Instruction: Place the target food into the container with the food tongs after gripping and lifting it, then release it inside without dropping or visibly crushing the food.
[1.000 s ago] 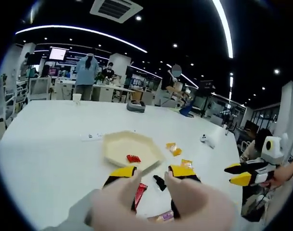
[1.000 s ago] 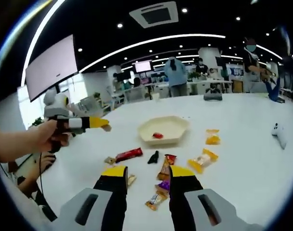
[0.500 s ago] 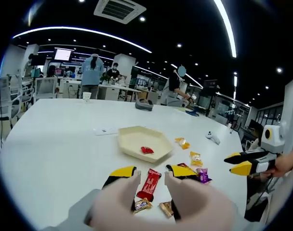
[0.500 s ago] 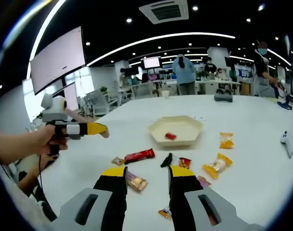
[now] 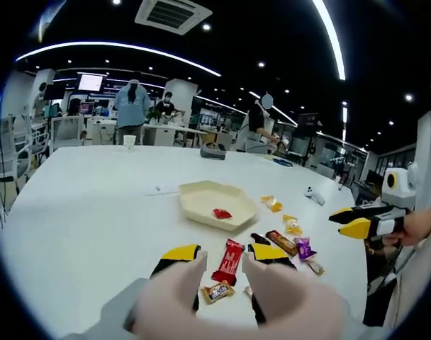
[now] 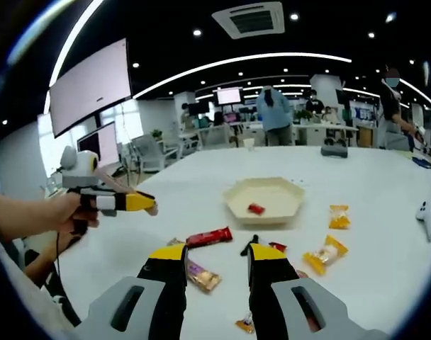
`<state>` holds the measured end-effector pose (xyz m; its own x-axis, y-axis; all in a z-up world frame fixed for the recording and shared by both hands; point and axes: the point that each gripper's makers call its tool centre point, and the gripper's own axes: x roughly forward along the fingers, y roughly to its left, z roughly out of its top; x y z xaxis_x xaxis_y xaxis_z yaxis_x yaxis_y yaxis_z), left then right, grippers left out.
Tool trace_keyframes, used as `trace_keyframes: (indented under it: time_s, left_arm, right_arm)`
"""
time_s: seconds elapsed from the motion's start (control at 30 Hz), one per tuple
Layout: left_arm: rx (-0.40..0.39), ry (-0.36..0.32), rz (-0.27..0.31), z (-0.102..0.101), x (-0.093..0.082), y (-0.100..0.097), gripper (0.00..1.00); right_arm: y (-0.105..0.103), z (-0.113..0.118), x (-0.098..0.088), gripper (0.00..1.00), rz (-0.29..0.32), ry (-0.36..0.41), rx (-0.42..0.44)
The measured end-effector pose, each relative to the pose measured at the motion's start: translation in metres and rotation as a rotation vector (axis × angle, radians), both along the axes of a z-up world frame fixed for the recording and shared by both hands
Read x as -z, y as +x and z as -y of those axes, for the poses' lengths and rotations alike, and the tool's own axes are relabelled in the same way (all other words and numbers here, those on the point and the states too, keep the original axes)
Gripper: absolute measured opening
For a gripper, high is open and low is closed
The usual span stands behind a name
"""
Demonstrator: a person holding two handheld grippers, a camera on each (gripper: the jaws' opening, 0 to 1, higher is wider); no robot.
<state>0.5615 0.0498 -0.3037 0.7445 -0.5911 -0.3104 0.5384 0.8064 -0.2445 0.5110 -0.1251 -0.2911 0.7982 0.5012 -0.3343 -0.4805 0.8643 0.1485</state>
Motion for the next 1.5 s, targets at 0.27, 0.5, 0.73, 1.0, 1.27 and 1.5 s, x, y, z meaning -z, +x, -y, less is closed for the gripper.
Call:
trace_keyframes:
  time_s: [0.27, 0.5, 0.73, 1.0, 1.27, 1.5]
  left_arm:
    - [0.044, 0.033, -0.008, 0.004, 0.005, -0.009, 0.25]
    - [0.104, 0.101, 0.042, 0.009, 0.003, -0.010, 0.25]
    - [0.128, 0.145, 0.007, 0.022, 0.005, -0.011, 0.25]
    - [0.131, 0.219, -0.076, 0.020, 0.020, -0.014, 0.25]
    - [0.135, 0.289, -0.077, 0.028, 0.024, -0.003, 0.25]
    - [0.199, 0.348, -0.070, 0.033, 0.030, -0.006, 0.25]
  right_arm:
    - [-0.010, 0.014, 0.002, 0.33, -0.012, 0.007, 0.029]
    - [-0.007, 0.019, -0.007, 0.33, 0.008, 0.033, -0.007]
    - [-0.010, 0.024, -0.008, 0.33, -0.006, 0.118, -0.060]
    - [-0.012, 0.024, 0.004, 0.33, -0.037, 0.210, -0.064]
    - [-0.006, 0.027, 0.011, 0.33, -0.035, 0.241, -0.112]
    - [-0.003, 0.035, 0.006, 0.33, -0.020, 0.235, -0.124]
